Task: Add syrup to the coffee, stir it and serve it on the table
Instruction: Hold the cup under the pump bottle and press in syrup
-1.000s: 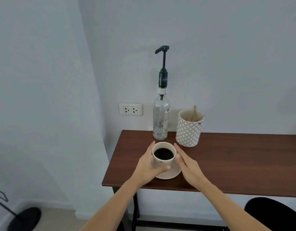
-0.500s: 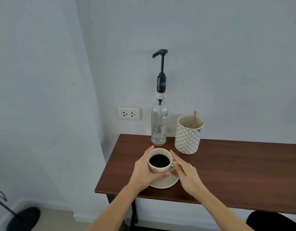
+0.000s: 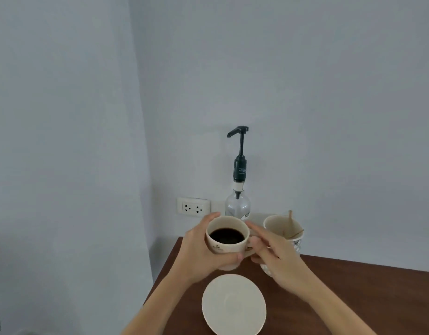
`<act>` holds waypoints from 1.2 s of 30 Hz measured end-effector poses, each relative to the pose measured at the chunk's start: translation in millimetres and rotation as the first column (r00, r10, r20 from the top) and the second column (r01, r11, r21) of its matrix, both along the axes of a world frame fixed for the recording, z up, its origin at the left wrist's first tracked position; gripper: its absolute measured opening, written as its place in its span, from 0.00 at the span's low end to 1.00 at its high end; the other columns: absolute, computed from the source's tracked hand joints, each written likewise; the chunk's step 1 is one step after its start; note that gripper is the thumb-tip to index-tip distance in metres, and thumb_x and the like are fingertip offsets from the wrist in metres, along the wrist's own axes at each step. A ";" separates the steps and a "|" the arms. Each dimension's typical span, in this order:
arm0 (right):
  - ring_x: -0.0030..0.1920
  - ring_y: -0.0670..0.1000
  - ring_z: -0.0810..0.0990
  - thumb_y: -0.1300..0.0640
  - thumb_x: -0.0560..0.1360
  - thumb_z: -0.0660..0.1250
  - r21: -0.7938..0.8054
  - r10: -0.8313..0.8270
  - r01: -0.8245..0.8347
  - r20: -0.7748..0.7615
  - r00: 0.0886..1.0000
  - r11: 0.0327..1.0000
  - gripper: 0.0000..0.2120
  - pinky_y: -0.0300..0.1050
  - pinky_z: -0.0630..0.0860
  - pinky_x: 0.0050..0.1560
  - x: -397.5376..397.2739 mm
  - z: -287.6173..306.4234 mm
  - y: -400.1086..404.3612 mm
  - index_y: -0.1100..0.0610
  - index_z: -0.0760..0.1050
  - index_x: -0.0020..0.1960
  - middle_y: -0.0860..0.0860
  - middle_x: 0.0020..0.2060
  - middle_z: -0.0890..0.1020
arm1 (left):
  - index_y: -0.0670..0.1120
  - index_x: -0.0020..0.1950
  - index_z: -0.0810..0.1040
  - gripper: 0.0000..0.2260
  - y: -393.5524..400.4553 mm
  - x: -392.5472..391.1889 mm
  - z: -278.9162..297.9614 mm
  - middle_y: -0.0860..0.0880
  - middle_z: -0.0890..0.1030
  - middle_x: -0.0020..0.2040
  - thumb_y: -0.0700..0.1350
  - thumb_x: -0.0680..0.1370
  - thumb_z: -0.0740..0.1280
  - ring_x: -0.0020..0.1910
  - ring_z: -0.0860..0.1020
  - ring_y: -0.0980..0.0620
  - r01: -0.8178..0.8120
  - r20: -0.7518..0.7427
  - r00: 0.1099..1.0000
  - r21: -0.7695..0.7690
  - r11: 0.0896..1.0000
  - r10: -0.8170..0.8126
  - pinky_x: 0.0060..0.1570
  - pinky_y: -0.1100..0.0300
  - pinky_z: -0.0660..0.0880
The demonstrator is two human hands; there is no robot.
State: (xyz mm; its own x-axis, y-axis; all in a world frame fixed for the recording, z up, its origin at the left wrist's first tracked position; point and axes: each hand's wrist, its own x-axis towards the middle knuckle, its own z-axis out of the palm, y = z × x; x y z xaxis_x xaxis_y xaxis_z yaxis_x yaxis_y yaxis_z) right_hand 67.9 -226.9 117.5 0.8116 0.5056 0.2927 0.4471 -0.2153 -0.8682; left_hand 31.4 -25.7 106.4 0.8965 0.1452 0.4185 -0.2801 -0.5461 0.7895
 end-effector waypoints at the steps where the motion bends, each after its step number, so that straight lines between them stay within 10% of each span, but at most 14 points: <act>1: 0.58 0.40 0.80 0.48 0.81 0.58 -0.019 -0.020 0.020 0.041 0.999 1.000 0.18 0.46 0.79 0.61 7.3 12.9 2.0 0.43 0.72 0.69 0.40 0.57 0.82 | 0.57 0.66 0.74 0.40 3.2 3.6 10.7 0.64 0.84 0.51 0.57 0.56 0.83 0.53 0.80 0.68 -0.004 0.004 1.000 -0.014 1.000 0.004 0.51 0.75 0.73; 7: 0.50 0.47 0.85 0.50 0.82 0.58 0.191 -0.262 0.237 0.120 0.958 0.953 0.14 0.46 0.81 0.56 69.0 97.6 23.2 0.48 0.74 0.66 0.48 0.52 0.84 | 0.55 0.69 0.73 0.47 31.7 33.9 71.7 0.57 0.84 0.54 0.64 0.52 0.80 0.53 0.82 0.59 -0.031 0.040 0.999 -0.042 0.999 0.033 0.57 0.56 0.81; 17: 0.47 0.54 0.83 0.42 0.82 0.53 0.136 -0.275 0.270 0.020 0.961 0.953 0.17 0.53 0.81 0.54 139.2 167.5 67.8 0.43 0.70 0.67 0.52 0.54 0.79 | 0.56 0.69 0.74 0.47 52.6 76.3 128.2 0.58 0.82 0.55 0.63 0.51 0.78 0.53 0.81 0.58 0.033 0.053 0.998 -0.033 0.999 -0.032 0.49 0.63 0.77; 28: 0.42 0.61 0.86 0.45 0.82 0.55 0.458 -0.098 0.088 -0.003 0.995 0.885 0.18 0.55 0.80 0.48 155.8 152.5 93.6 0.59 0.74 0.55 0.62 0.42 0.82 | 0.53 0.71 0.74 0.39 44.3 96.4 136.1 0.61 0.79 0.51 0.50 0.62 0.84 0.48 0.77 0.66 0.039 0.043 0.998 -0.065 0.997 -0.036 0.41 0.71 0.73; 36: 0.39 0.58 0.83 0.54 0.82 0.59 0.610 -0.214 0.126 0.073 0.974 0.782 0.14 0.49 0.79 0.38 156.5 146.7 114.7 0.66 0.73 0.48 0.51 0.28 0.79 | 0.53 0.70 0.74 0.38 44.9 96.6 140.3 0.61 0.79 0.52 0.50 0.62 0.84 0.48 0.77 0.67 0.043 0.030 0.999 -0.063 0.997 -0.041 0.40 0.71 0.73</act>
